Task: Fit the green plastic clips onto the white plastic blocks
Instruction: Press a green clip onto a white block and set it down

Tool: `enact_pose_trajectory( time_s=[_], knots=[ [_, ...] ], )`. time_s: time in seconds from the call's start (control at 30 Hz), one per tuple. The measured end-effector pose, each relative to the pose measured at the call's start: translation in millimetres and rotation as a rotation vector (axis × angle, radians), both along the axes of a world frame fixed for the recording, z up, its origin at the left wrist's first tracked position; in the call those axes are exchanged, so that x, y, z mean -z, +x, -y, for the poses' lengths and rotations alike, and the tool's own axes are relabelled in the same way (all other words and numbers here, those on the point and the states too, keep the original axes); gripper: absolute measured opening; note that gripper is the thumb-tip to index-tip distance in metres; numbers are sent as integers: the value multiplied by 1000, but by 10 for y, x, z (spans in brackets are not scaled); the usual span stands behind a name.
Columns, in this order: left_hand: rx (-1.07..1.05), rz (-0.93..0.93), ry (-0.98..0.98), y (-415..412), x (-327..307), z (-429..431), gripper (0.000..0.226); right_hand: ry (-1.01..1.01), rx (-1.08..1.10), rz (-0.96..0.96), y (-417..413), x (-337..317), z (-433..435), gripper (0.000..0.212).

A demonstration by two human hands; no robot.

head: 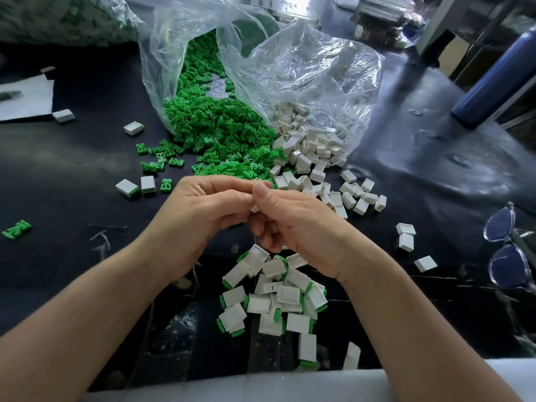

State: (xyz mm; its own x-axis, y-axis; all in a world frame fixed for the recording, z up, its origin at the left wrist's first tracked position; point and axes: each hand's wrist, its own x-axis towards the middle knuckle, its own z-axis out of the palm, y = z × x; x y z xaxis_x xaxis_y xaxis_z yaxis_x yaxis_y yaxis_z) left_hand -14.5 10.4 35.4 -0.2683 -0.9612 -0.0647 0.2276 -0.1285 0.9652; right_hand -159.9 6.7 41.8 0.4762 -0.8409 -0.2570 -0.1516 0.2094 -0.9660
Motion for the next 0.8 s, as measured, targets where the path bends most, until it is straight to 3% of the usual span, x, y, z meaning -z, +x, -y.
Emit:
enact_pose_trajectory(
  time_s=[0.17,0.37,0.8],
  knots=[
    [9,-33,53,9,10,18,28,-49,13,-89,25,-2,-13,36],
    [-56,-87,68,-16,39,23,15,-61,85,-53,70,20,-26,36],
    [-90,-148,114,-51,47,20,16,-128,124,-189,109,85,-24,34]
  ],
)
